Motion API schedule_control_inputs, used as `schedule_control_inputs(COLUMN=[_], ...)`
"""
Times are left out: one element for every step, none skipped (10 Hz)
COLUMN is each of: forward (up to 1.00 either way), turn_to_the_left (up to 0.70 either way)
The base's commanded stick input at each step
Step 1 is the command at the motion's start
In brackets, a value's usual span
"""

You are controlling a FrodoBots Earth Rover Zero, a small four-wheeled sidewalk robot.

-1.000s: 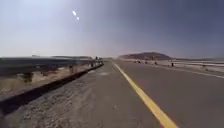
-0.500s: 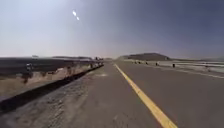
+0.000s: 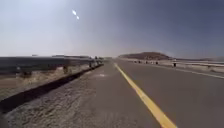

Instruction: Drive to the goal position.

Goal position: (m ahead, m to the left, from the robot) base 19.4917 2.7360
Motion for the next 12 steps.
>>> schedule_control_inputs(forward=[0.50, 0.50, 0.50, 0.50, 0.50, 0.50, 0.50, 0.50, 0.50, 0.50, 0.50, 0.50], turn_to_the_left=[0.00, 0.00, 0.00, 0.00, 0.00, 0.00, 0.00, 0.00, 0.00, 0.00, 0.00, 0.00])
